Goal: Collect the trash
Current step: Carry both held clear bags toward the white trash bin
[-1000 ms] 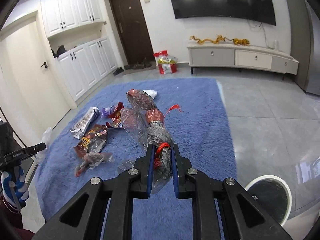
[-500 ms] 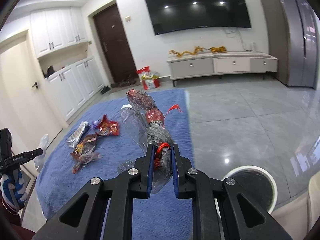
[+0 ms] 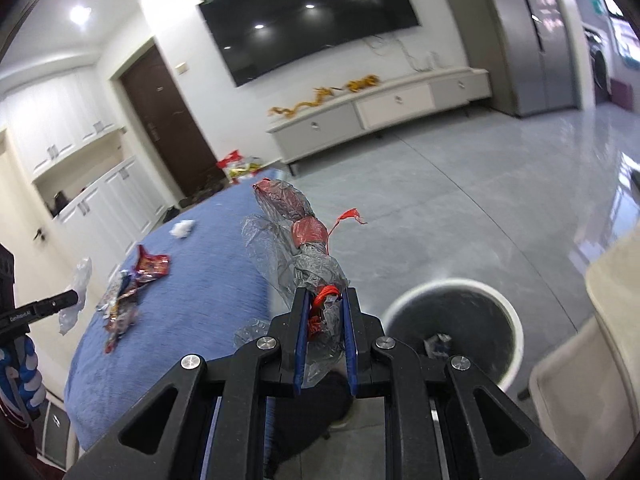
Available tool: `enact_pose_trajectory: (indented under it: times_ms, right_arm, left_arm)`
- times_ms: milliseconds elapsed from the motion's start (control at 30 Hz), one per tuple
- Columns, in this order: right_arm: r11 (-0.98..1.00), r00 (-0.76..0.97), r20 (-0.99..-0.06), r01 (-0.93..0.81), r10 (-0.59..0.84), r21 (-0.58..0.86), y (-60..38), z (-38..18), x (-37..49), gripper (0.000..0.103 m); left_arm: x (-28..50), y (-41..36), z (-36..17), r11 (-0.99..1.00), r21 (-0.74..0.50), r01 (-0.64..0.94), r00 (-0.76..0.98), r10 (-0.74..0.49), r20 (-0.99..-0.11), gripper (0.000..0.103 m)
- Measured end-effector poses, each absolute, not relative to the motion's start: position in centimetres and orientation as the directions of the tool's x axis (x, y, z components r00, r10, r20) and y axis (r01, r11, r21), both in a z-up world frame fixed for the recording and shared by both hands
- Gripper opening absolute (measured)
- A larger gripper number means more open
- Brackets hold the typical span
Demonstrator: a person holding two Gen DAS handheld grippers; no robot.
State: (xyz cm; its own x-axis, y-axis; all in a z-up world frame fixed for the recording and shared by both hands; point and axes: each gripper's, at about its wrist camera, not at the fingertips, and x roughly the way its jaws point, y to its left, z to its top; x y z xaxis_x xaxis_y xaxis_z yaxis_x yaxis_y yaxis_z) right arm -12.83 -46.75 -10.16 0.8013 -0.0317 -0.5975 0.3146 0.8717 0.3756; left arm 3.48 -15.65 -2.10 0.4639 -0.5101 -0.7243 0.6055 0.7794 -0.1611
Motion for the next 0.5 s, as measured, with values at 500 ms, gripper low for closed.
enact_pose_trajectory:
  times_ms: [500]
  right_arm:
    - [0.773, 0.704, -0.708, 0.480, -0.056, 0.415, -53.5, -18.8, -13.1, 0.016]
  left_arm:
    - [3.2, -37.0, -6.9, 0.592, -0.187, 0.784, 0.207, -0.533, -0.821, 0.028]
